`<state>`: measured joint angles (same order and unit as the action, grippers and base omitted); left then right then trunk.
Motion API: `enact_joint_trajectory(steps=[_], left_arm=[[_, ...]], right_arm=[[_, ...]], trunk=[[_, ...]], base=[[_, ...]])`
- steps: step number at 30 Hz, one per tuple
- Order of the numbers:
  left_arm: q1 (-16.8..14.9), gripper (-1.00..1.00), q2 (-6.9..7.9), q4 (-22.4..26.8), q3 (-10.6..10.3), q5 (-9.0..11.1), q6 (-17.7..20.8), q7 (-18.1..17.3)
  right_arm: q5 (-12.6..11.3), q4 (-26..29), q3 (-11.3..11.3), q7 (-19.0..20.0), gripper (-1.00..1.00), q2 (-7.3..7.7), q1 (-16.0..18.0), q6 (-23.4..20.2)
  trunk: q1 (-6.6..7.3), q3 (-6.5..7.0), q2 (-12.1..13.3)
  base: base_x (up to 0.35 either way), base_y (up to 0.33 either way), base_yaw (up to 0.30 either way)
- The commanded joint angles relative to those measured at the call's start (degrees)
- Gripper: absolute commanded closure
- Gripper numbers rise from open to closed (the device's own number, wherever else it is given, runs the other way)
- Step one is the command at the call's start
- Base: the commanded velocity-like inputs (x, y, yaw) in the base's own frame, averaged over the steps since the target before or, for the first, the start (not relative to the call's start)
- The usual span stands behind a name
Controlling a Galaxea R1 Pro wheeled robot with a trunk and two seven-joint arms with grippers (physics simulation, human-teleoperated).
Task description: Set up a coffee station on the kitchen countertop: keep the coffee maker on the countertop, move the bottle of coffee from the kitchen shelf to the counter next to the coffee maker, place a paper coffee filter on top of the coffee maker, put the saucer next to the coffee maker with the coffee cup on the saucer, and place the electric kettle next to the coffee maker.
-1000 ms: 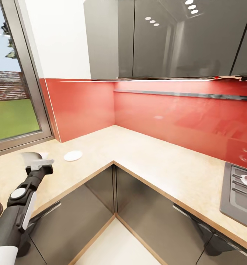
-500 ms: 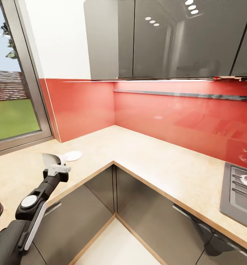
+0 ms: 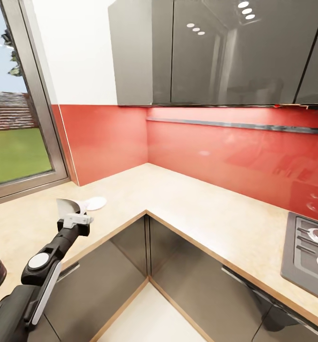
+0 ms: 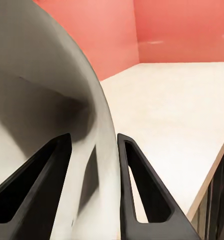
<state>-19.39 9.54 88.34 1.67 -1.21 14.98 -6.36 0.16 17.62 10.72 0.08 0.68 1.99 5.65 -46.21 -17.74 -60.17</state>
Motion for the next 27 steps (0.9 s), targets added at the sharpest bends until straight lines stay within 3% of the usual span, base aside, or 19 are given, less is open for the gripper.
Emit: enact_joint_trajectory(steps=[1,11,19,27], left_arm=[[-0.04,1.0,-0.03,0.08,0.09,-0.2,0.3,-0.41],[-0.04,1.0,-0.05,0.02,0.09,-0.2,0.24,-0.34],[-0.04,1.0,-0.05,0.0,0.09,-0.2,0.15,-0.32],[-0.04,1.0,-0.05,-0.01,0.09,-0.2,0.14,-0.32]], right_arm=[[0.01,-0.02,0.16,0.01,-1.0,0.03,0.03,0.16],[0.01,-0.01,0.18,0.01,-1.0,0.03,0.03,0.23],[0.01,0.02,0.18,0.01,-1.0,0.03,0.03,0.23],[0.01,0.01,0.17,-0.08,-1.0,0.03,0.03,0.23]], trunk=[[0.0,-0.07,-0.05],[0.0,-0.07,-0.05],[0.0,-0.07,-0.05],[0.0,-0.07,-0.05]], base=[[0.0,0.0,0.0],[-0.02,-0.014,0.186],[-0.208,-0.15,0.102],[-0.174,-0.024,0.252]])
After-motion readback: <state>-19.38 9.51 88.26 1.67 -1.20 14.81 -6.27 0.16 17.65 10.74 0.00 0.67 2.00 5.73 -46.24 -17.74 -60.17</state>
